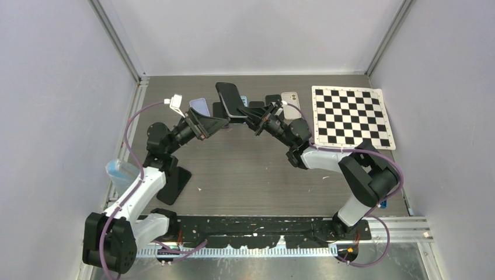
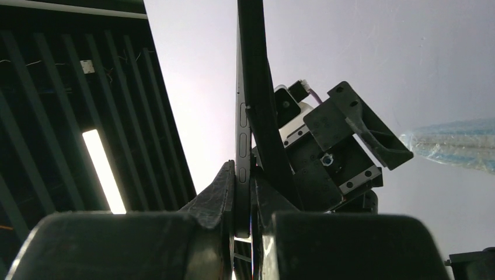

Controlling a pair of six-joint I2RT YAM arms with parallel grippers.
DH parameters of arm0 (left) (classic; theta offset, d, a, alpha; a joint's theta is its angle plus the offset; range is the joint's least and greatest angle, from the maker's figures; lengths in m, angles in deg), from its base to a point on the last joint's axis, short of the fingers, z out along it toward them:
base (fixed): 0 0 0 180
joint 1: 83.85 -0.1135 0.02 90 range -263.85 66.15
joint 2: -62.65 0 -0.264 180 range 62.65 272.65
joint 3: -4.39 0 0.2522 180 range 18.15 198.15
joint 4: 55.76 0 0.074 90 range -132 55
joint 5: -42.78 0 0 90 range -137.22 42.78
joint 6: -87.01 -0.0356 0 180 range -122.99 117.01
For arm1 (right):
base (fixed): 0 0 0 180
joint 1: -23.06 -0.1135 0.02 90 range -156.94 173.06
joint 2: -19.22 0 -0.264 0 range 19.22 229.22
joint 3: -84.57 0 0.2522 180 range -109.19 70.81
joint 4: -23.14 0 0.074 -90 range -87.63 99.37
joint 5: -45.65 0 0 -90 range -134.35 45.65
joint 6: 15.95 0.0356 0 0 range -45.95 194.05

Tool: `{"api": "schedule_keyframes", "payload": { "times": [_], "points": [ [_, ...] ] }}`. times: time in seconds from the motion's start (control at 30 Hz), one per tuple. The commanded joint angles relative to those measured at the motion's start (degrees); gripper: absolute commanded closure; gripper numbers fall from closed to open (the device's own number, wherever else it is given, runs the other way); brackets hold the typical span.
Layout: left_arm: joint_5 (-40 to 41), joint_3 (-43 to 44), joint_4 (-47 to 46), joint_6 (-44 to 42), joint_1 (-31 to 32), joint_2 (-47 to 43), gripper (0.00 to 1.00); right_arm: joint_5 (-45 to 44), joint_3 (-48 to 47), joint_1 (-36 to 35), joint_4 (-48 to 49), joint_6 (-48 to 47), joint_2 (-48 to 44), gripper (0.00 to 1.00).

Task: Take the phone out of the phone case
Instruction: Remove the phone case from the phone.

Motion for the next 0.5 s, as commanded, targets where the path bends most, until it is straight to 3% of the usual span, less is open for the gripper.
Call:
{"api": "schedule_keyframes", "payload": {
  "times": [0.0, 0.23, 0.47],
  "points": [
    [-0.55, -1.47, -2.49, -3.3, 0.14, 0.99, 0.17, -1.05, -2.32, -0.73, 12.9, 5.7, -1.65, 0.99],
    [1.49, -0.53, -0.67, -1.95, 0.15, 1.46, 0.19, -0.05, -3.41, -0.98, 12.87, 5.2, -1.42, 0.99],
    [4.38, 3.94, 7.81, -2.99, 0.12, 2.17, 0.44, 3.5, -4.9, -3.12, 2.27, -5.14, -2.28, 0.99]
  ]
}}
